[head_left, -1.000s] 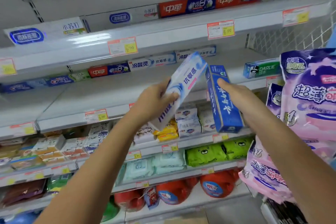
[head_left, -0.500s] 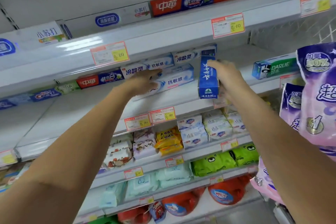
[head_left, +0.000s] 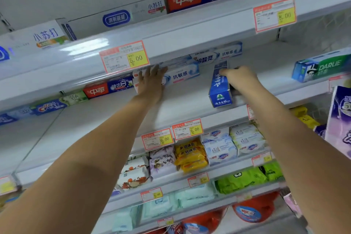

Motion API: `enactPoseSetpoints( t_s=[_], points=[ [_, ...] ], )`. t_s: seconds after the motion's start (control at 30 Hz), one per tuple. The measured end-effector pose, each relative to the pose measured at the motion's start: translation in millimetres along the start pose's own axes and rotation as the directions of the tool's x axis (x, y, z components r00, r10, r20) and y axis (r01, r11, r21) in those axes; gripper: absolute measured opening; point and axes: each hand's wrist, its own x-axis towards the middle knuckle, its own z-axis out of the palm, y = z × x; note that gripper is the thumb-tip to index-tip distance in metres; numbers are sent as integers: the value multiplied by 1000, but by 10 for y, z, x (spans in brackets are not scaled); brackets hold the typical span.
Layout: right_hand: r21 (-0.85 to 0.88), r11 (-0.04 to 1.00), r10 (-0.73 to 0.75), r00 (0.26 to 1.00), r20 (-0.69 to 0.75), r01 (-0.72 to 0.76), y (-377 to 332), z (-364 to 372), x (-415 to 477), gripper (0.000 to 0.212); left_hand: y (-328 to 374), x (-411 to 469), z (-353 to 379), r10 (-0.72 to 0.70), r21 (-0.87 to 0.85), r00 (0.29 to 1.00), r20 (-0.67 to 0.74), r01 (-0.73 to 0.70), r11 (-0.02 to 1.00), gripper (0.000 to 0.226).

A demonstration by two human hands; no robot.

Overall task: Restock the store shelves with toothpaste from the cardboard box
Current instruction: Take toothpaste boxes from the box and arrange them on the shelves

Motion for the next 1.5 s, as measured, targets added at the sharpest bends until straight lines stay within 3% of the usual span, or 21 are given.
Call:
enactPoseSetpoints(
  t_s=[0.33, 0.63, 0.77, 0.9, 1.0, 1.13, 1.23, 1.3, 1.4, 1.5],
  points=[
    [64, 998, -8, 999, 51, 5, 39, -34, -7, 26, -103, 144, 113, -14, -42, 998, -56, 12, 999, 66],
    [4, 998, -67, 995, 67, 67, 86, -73, -58, 35, -101, 182, 122, -36, -81, 997, -72, 31, 996, 60],
    [159, 985, -77, 994, 82, 63, 34, -111, -157, 26, 64, 1, -123, -87, -270, 996, 0, 84, 959, 68],
    [518, 853, -1, 994, 114, -58, -23, -194, -458, 28, 462, -517, -655, 16, -604, 997, 80, 35, 796, 41],
    [681, 718, 26, 983, 179, -143, 1, -270, -771, 14, 737, -1055, -1046, 107, -837, 990, 91, 18, 548, 31],
    [790, 574, -2, 964, 267, -218, 146, -212, -1181, 24, 848, -1555, -1275, 134, -945, 963, 235, 194, 263, 37],
    [790, 555, -63, 933, 353, -261, 241, -103, -1460, 29, 775, -1798, -1218, 109, -896, 891, 441, 430, 111, 45],
    [776, 570, -88, 919, 384, -270, 276, -37, -1609, 26, 669, -1963, -1171, 144, -845, 833, 534, 520, 122, 51],
    [730, 637, -86, 918, 387, -248, 282, 2, -1743, 28, 401, -2219, -1138, 118, -836, 828, 547, 536, 119, 45],
    [696, 694, -102, 931, 350, -186, 211, 16, -1788, 42, 10, -2446, -1121, -43, -854, 854, 519, 520, 7, 50]
  ],
)
